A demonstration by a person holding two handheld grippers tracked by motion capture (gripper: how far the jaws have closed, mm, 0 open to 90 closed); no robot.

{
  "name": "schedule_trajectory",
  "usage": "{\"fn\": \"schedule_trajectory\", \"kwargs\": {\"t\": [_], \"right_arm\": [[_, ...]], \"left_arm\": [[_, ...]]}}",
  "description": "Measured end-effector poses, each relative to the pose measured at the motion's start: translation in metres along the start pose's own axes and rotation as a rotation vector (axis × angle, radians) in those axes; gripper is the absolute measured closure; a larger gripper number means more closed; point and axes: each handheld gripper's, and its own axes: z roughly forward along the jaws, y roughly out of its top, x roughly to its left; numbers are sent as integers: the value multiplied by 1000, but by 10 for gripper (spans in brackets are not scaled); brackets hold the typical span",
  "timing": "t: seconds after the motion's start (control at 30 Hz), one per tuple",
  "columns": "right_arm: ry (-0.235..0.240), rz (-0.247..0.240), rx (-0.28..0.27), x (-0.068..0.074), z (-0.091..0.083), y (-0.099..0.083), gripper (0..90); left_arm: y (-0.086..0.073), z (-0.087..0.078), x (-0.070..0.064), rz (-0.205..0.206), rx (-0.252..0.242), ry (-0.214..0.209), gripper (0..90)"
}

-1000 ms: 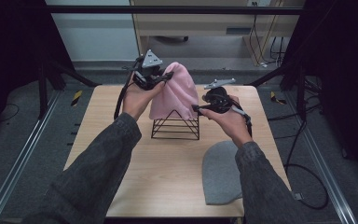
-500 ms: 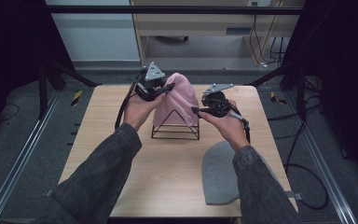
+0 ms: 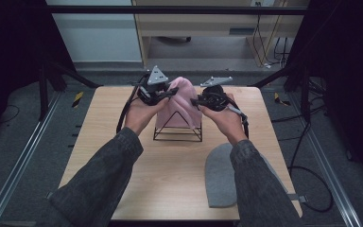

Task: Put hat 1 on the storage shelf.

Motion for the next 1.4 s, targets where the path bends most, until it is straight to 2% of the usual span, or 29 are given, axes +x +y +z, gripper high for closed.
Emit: {"fn": "schedule_trajectory", "kwargs": {"t": [0.07, 0.17, 0.43, 0.67, 0.8, 0.93, 1.0, 1.1, 1.27, 1.4], "right_arm": [[3, -2, 11, 0, 1, 0, 818], [7, -7, 22, -1, 2, 0, 844], [-20, 3, 36, -7, -1, 1, 856], [-19, -15, 45, -4, 1, -3, 857], [-14, -20, 59, -3, 4, -7, 857], [-17, -30, 63, -1, 5, -9, 857], [-24, -25, 67, -2, 4, -13, 857], [-27, -16, 71, -4, 4, -16, 857], [-34, 3, 81, -9, 5, -22, 857], [-35, 4, 84, -10, 6, -22, 856]], "left_arm": [[-2, 0, 0, -3, 1, -5, 761], [-7, 1, -1, -3, 5, -7, 758], [-23, 2, -2, -18, 31, -16, 732], [-30, 1, -4, -24, 48, -24, 696], [-34, 3, -4, -37, 74, -24, 647], [-36, 3, -7, -59, 62, -21, 584], [-36, 2, -9, -74, 60, -20, 496], [-37, -2, -11, -69, 49, -17, 471], [-39, -11, -11, -65, 43, -10, 464], [-43, -17, -7, -71, 45, -3, 519]]}}
